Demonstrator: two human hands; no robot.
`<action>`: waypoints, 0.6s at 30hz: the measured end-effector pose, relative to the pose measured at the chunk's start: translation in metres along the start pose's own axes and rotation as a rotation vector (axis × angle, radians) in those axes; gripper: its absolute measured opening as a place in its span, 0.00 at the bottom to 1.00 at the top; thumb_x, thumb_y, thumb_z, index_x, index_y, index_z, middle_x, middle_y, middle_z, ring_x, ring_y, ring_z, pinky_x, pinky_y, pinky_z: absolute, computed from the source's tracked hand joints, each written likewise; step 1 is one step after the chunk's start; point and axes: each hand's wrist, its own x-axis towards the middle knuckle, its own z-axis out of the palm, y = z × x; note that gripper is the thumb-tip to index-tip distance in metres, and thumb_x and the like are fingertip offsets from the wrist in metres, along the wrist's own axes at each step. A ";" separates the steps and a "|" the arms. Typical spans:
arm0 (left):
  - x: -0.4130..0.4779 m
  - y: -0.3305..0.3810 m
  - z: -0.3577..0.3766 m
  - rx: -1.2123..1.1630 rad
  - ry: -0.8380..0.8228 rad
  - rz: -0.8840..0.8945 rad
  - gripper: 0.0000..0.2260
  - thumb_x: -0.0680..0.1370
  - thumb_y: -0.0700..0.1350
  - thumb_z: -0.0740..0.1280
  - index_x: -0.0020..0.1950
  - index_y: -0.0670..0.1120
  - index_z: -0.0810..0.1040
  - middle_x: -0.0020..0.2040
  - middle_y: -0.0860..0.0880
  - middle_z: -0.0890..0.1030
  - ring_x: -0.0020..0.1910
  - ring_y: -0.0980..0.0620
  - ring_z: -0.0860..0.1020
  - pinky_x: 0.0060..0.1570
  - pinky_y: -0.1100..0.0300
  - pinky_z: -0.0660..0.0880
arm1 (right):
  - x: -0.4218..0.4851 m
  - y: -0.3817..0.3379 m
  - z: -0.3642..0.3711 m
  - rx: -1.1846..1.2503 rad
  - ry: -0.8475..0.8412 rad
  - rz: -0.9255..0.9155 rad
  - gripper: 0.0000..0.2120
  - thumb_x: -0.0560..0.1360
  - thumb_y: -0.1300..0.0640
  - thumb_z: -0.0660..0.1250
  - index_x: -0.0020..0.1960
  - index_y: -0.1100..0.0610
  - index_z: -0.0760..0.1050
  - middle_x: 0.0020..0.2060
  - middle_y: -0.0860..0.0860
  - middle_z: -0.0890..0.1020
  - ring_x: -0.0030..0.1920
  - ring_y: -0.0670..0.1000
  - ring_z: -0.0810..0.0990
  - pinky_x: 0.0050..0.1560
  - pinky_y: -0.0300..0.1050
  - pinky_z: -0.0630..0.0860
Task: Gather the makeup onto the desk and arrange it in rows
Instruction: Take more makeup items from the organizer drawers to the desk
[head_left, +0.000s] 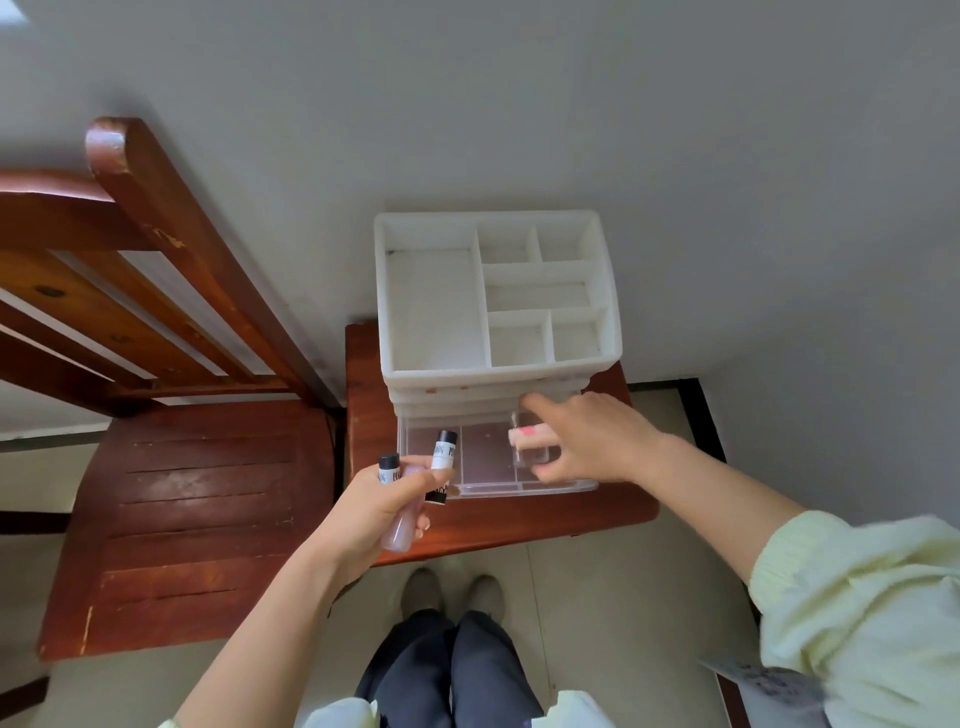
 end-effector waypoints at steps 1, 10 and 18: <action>-0.002 -0.001 -0.001 0.012 -0.020 -0.005 0.11 0.73 0.44 0.73 0.54 0.43 0.80 0.36 0.51 0.82 0.27 0.53 0.72 0.28 0.62 0.71 | -0.010 -0.001 0.000 0.135 0.037 0.057 0.28 0.70 0.42 0.71 0.64 0.50 0.66 0.37 0.40 0.78 0.31 0.44 0.74 0.33 0.42 0.74; -0.022 -0.019 -0.003 0.310 -0.183 -0.138 0.14 0.65 0.47 0.76 0.48 0.43 0.84 0.38 0.46 0.81 0.30 0.51 0.73 0.33 0.59 0.74 | -0.085 -0.036 0.065 0.609 -0.207 0.259 0.23 0.65 0.44 0.74 0.54 0.48 0.68 0.58 0.36 0.80 0.30 0.36 0.73 0.35 0.35 0.69; 0.004 -0.016 0.015 0.669 -0.078 -0.128 0.11 0.73 0.47 0.74 0.43 0.42 0.76 0.26 0.50 0.74 0.22 0.52 0.70 0.24 0.62 0.68 | -0.057 -0.026 0.068 0.128 -0.184 0.213 0.21 0.69 0.43 0.69 0.54 0.54 0.68 0.46 0.51 0.80 0.43 0.56 0.77 0.38 0.46 0.67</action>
